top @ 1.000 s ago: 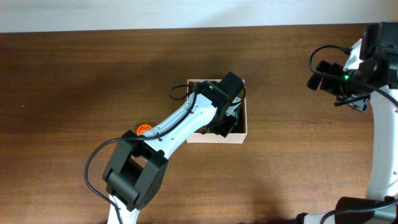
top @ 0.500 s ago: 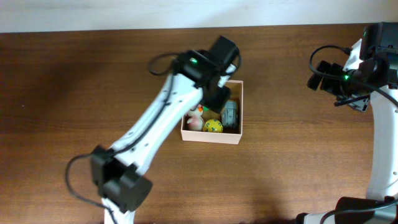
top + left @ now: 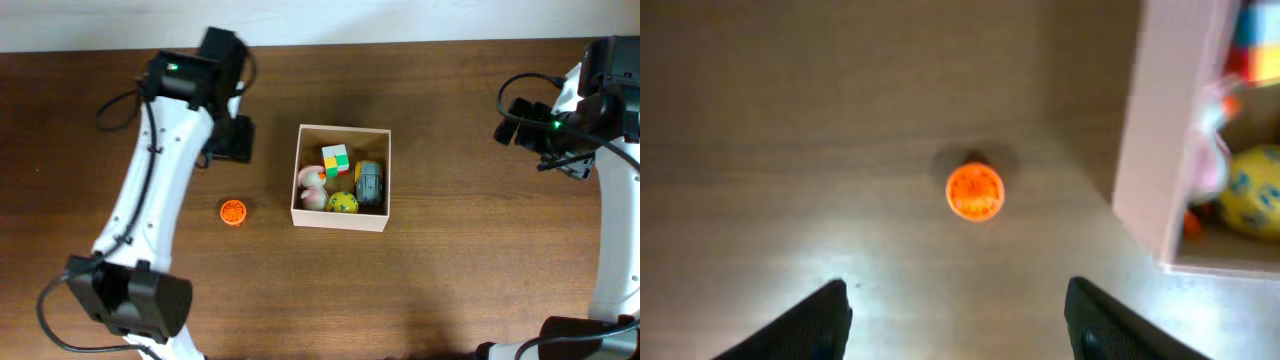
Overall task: Pack container
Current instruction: 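Grasp the orange round toy with the left gripper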
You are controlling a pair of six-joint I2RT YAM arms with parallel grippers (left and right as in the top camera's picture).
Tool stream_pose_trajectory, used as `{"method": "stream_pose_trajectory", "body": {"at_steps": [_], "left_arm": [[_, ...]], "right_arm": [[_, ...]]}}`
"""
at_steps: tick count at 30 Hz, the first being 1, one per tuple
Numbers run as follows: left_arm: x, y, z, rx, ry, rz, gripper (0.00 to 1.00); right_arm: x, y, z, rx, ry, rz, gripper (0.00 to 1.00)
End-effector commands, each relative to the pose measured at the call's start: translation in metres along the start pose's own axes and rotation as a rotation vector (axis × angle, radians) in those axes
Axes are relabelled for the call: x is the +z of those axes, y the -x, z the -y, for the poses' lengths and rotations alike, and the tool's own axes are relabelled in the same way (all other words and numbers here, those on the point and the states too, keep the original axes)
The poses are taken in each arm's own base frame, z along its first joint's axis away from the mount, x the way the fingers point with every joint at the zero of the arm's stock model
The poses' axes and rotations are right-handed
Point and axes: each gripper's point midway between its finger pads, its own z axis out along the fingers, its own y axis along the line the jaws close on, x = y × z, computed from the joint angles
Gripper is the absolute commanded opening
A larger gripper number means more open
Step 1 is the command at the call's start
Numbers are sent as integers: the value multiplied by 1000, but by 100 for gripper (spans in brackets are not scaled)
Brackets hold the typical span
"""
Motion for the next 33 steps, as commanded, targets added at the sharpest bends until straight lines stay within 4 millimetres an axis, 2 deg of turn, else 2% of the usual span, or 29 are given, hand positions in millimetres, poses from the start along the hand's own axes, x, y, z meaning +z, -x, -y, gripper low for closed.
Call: {"method": "stream_pose_trajectory", "body": {"at_steps": [1,4,8,11,19,33], "left_arm": [[36,-8,7,-21,-101,-68,70],[76,-15,5,-44,-105,-94,73],[126,-37,2,-61,-98,-140,78],[145,-50,3,-68,-110,-165,79],[174,-68,9,-68,-128,-178,78],[196,-75,15,-60,-131,-143,76]], "right_arm": [[0,0,1,-1,0,0,99],[0,0,1,-1,0,0,99],[0,0,1,-1,0,0,99],[0,0,1,-1,0,0,99],[0,0,1,0,0,-1,99],[1,0,1,0,0,-2,99]]}}
